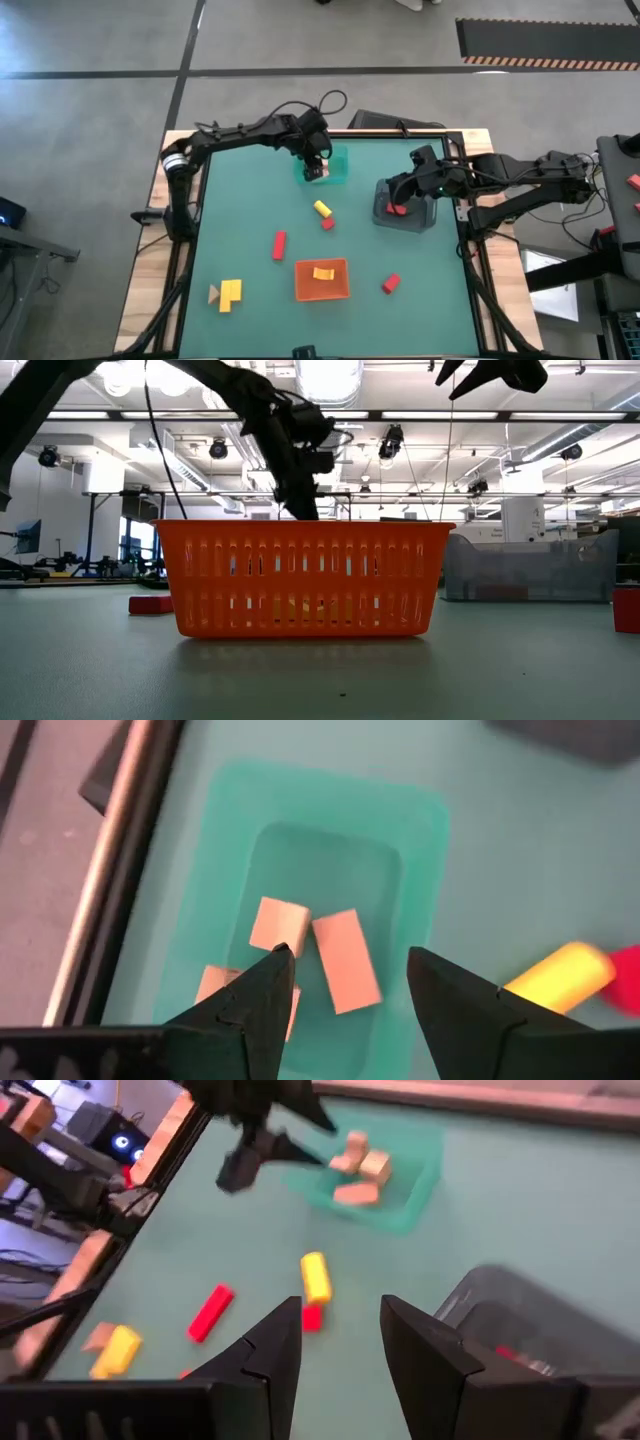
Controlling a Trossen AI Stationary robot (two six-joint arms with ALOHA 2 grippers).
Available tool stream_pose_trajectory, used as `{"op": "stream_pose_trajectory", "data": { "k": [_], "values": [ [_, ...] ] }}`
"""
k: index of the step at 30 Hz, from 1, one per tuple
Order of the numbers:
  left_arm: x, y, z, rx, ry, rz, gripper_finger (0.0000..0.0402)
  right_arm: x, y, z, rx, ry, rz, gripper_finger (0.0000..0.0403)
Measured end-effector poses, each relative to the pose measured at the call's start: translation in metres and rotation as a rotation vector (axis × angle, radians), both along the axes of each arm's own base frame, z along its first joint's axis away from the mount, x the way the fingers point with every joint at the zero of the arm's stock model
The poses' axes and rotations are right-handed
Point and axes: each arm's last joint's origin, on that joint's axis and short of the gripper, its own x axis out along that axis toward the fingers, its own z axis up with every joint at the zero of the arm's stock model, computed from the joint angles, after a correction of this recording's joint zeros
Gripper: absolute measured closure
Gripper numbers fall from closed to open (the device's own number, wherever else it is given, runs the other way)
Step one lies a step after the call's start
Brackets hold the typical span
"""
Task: Sort & place blocks by color
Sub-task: Put the red block into the black bin
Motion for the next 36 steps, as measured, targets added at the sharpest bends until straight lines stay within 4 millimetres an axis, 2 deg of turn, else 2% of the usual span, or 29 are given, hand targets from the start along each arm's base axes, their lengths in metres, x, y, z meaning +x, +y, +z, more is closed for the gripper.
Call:
{"op": "stream_pose_trajectory", "data": {
  "k": [6,13,17,22,28,36],
  "values": [
    [-0.013,-0.013,0.037,-0.02,-0.112,0.083,0.0221,0.007,0.006,-0.006,0.184,0.022,0.077,0.0275],
    [-0.024,-0.036,0.071,-0.019,-0.212,0.082,0.0221,0.019,0.015,-0.024,0.288,0.189,0.385,0.0275],
    [-0.03,-0.05,0.086,-0.032,-0.254,0.08,0.0221,0.018,0.027,-0.033,0.209,0.312,0.736,0.0275],
    [-0.034,-0.066,0.098,-0.067,-0.299,0.095,0.0221,0.007,0.044,-0.041,0.074,0.443,1.026,0.0275],
    [-0.041,-0.083,0.114,-0.126,-0.359,0.127,0.0221,0.004,0.065,-0.053,-0.004,0.478,1.201,0.0275],
    [-0.049,-0.11,0.128,-0.199,-0.406,0.129,0.0221,0.008,0.1,-0.09,-0.167,0.532,1.325,0.0275]
  ]
}}
